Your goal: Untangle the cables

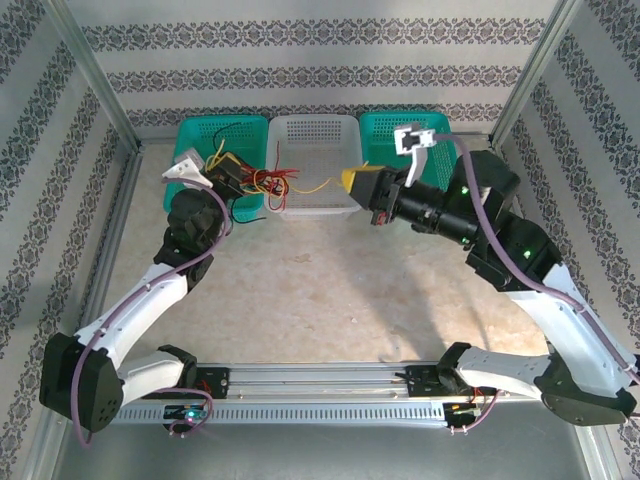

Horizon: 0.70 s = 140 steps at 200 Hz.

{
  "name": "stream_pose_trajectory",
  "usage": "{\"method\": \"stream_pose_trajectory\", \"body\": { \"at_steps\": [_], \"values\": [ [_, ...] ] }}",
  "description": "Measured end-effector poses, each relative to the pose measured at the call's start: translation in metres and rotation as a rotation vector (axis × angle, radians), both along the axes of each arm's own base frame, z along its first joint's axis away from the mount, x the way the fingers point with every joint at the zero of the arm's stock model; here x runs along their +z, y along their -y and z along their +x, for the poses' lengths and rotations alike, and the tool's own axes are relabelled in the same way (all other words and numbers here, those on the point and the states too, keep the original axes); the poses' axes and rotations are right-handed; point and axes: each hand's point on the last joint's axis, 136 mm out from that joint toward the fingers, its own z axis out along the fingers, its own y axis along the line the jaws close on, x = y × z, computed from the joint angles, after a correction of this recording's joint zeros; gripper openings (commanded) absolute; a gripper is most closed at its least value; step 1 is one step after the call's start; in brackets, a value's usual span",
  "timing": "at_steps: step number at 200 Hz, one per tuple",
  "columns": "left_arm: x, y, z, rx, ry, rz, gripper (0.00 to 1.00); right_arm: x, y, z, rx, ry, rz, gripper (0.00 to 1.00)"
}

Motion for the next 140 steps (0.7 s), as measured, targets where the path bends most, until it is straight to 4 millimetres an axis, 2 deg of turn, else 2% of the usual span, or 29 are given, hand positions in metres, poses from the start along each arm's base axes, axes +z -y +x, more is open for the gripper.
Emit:
{"method": "stream_pose_trajectory", "body": {
  "at_steps": [27,60,93,105,118,140],
  "values": [
    [-0.027,-0.005,-0.013,0.000,-0.065,0.022,0.00,0.004,0.022,0.024,-0.075,-0.018,0.002,0.00],
    [-0.056,-0.011,-0.034,-0.008,-0.120,0.038,0.00,-0.012,0.045,0.045,-0.155,-0.090,-0.020,0.00],
    [-0.086,-0.010,-0.052,-0.046,-0.169,0.004,0.00,-0.027,0.083,0.069,-0.284,-0.162,-0.015,0.00],
    [-0.104,-0.006,-0.056,-0.074,-0.197,-0.019,0.00,-0.042,0.094,0.075,-0.319,-0.198,-0.024,0.00],
    [-0.127,0.000,-0.062,-0.100,-0.236,-0.046,0.00,-0.063,0.096,0.077,-0.329,-0.248,-0.039,0.00],
    [-0.173,0.012,-0.071,-0.136,-0.330,-0.072,0.00,-0.112,0.096,0.077,-0.331,-0.358,-0.076,0.00]
  ]
}}
